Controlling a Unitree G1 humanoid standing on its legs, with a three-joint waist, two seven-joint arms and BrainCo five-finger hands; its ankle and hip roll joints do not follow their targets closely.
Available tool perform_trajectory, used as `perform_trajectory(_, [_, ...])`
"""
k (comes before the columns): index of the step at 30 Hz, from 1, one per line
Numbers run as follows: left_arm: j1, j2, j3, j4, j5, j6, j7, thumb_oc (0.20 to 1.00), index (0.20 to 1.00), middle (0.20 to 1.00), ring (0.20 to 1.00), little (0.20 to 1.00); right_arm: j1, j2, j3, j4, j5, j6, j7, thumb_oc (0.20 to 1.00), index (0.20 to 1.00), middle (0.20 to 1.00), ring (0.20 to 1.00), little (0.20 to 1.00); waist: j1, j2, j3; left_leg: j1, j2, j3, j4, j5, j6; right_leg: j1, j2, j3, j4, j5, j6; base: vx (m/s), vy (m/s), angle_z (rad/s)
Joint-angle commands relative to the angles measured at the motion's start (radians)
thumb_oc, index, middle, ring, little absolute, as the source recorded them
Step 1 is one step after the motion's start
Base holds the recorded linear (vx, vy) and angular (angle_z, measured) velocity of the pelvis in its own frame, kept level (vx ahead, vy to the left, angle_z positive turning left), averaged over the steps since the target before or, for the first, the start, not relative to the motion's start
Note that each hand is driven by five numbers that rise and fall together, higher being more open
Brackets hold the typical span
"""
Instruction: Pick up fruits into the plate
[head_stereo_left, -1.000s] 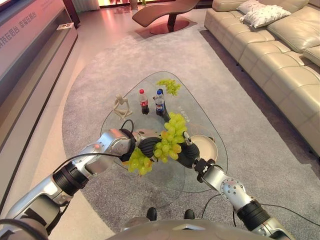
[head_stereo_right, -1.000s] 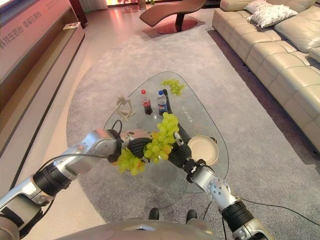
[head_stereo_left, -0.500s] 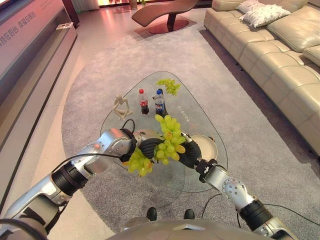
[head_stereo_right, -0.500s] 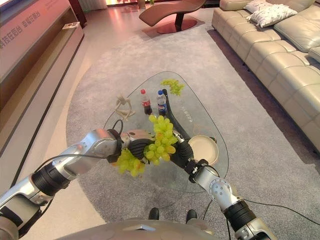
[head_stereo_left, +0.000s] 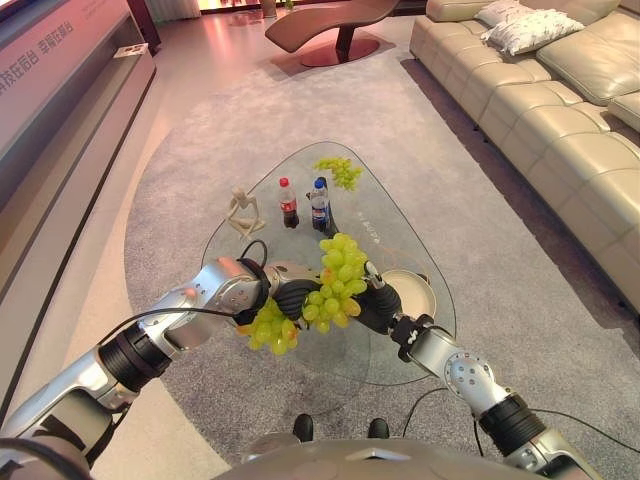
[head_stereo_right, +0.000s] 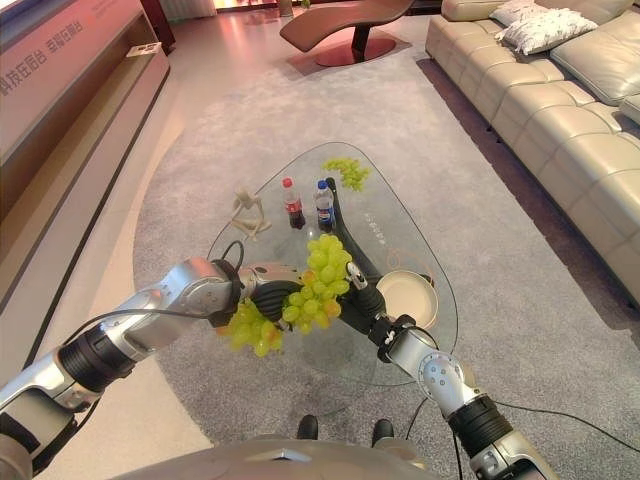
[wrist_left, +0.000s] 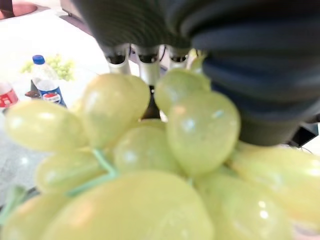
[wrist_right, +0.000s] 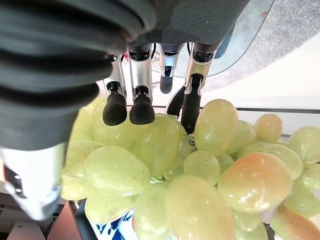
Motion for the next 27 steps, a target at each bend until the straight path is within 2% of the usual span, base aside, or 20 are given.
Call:
perform_trajectory(1, [-0.083,0.012,-0.051,-0.018,-0.003,-0.031,-0.007,0.2,0.2,0.2,0.2,0.2,-0.131,0.029,-0.007,-0.112,-0.032,-0.053,0.058,1.0,1.0,1.0,1.0,1.0,0.017,-0.018,0.004,0.069,-0.006,0.107,0.021,-0.117,0.017,0.048,-0.024,-0.014,0.005,-0.048,0.056,0.0,0.0,0.0])
perform_trajectory(8, [-0.067,0.028,-0.034,-0.025,0.019,-0.034,-0.007,0.2,0.2,0.2,0.2,0.2,-0.113,-0.013,-0.013,-0.152,-0.14,-0.028,0.061,1.0,1.0,1.0,1.0,1.0,0.011,-0.02,0.009,0.068,-0.005,0.113,0.023,-0.117,0.016,0.044,-0.023,-0.003,0.005,-0.046,0.056,0.0,-0.004,0.0])
perform_trajectory(12, [-0.073,0.06,-0.033,-0.04,0.034,-0.061,-0.024,0.2,0.2,0.2,0.2,0.2,-0.115,-0.067,-0.013,-0.172,-0.2,0.039,0.054,1.0,1.0,1.0,1.0,1.0,0.008,-0.029,0.012,0.06,-0.007,0.118,0.031,-0.11,0.016,0.037,-0.024,0.002,0.005,-0.037,0.054,-0.02,-0.025,-0.02])
perform_trajectory(15, [-0.089,0.077,-0.051,-0.044,0.043,-0.078,-0.028,0.2,0.2,0.2,0.2,0.2,-0.123,-0.093,-0.004,-0.168,-0.208,0.065,0.053,1.0,1.0,1.0,1.0,1.0,0.01,-0.033,0.017,0.065,-0.004,0.122,0.037,-0.121,0.014,0.044,-0.021,0.002,0.005,-0.044,0.054,0.02,-0.049,-0.04])
perform_trajectory(19, [-0.115,0.088,-0.08,-0.053,0.068,-0.116,-0.033,0.2,0.2,0.2,0.2,0.2,-0.144,-0.097,0.018,-0.148,-0.223,0.093,0.046,1.0,1.0,1.0,1.0,1.0,0.016,-0.045,0.022,0.064,-0.007,0.121,0.05,-0.129,0.015,0.047,-0.019,0.003,0.005,-0.045,0.052,0.01,-0.054,-0.01])
perform_trajectory(27, [-0.184,0.069,-0.131,-0.067,0.08,-0.126,-0.035,0.2,0.2,0.2,0.2,0.2,-0.194,-0.073,0.056,-0.11,-0.194,0.131,0.014,1.0,1.0,1.0,1.0,1.0,0.025,-0.057,0.023,0.061,-0.01,0.115,0.055,-0.125,0.017,0.048,-0.016,-0.001,0.005,-0.039,0.048,0.0,-0.021,0.01])
